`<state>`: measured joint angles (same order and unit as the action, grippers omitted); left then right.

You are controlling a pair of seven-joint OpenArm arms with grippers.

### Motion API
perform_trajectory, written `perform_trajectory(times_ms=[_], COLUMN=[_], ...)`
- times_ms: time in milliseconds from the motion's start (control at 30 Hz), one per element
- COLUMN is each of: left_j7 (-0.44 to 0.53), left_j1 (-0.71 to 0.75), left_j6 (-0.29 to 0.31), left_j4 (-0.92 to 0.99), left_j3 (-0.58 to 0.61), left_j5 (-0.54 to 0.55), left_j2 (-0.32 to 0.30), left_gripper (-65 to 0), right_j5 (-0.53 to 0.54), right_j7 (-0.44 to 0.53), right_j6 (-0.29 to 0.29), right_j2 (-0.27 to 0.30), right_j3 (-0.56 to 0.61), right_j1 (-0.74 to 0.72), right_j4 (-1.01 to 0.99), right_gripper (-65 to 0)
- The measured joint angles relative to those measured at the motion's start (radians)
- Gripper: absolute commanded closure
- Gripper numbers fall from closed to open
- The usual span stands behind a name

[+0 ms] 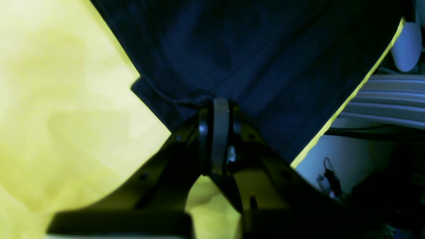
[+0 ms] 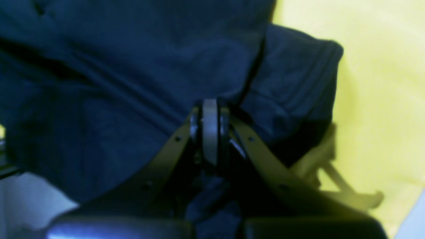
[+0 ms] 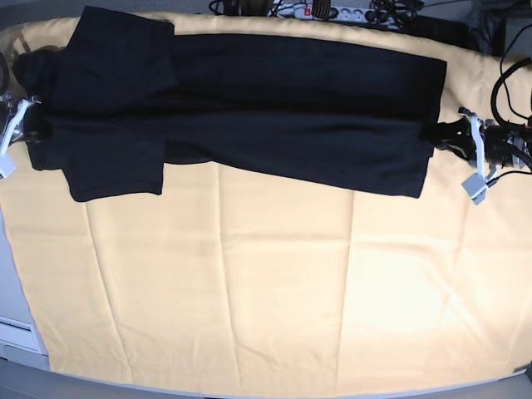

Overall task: Fold the T-shirt properly
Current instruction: 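Lift the hem with both grippers and fold it over the shirt body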

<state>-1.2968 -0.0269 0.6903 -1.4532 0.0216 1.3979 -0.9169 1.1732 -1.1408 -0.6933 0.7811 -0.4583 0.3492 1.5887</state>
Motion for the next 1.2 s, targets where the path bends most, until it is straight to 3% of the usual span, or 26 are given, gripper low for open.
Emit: perform_trajectory(times_ms=[167,333,433,467,500,567,633,733,933,1033,1200], left_j7=[-0.088,-0.088,-0.022,-0.009,-0.01,-0.021,-0.019,-0.016,-0.016,-0.016,-0.016], left_j1=[-0.002,-0.003,-0.003,-0.003,-0.003,-0.001,-0.001,-0.001,-0.001,-0.001,-0.001], left_j6=[-0.01,-0.009,-0.009,-0.009,-0.009,-0.011,-0.013,-0.061,-0.062,-0.062,-0.062], left_j4=[0.0,0.0,0.0,0.0,0.0,0.0,0.0,0.0,0.0,0.0,0.0], left_j3=[0.0,0.0,0.0,0.0,0.0,0.0,0.0,0.0,0.0,0.0,0.0], left_j5=[0.073,0.071,0.011,-0.017,-0.033,-0.054,-0.051,-0.052,-0.051,-0.051,-0.016], left_j2=[-0.007,-0.011,-0.011,-0.011,-0.011,-0.012,-0.011,-0.011,-0.011,-0.011,-0.011], left_gripper=[0.0,0.0,0.0,-4.4,-13.8,-33.0,-42.9,-43.5,-43.5,-43.5,-43.5], right_j5=[-0.034,-0.033,-0.039,-0.038,-0.037,-0.037,-0.04,-0.009,0.2,0.182,-0.058], right_j7=[0.034,0.034,0.034,0.034,0.034,0.034,0.032,0.03,0.014,0.016,0.134], right_j6=[0.0,0.0,0.0,0.0,0.0,0.0,0.0,0.0,0.0,0.0,0.0], right_j2=[-0.003,-0.015,-0.042,-0.048,-0.051,-0.052,-0.05,-0.047,-0.037,-0.052,-0.137], right_j3=[0.0,0.0,0.0,0.0,0.0,0.0,0.0,0.0,-0.082,-0.081,-0.038], right_j1=[0.0,0.0,0.0,0.0,0.0,0.0,0.0,0.0,-0.008,-0.03,-0.098], right_j4=[0.0,0.0,0.0,0.0,0.0,0.0,0.0,0.0,0.093,0.111,0.109], right_gripper=[0.0,0.0,0.0,0.0,-2.6,-20.1,-33.9,-34.5,-34.5,-34.5,-34.5])
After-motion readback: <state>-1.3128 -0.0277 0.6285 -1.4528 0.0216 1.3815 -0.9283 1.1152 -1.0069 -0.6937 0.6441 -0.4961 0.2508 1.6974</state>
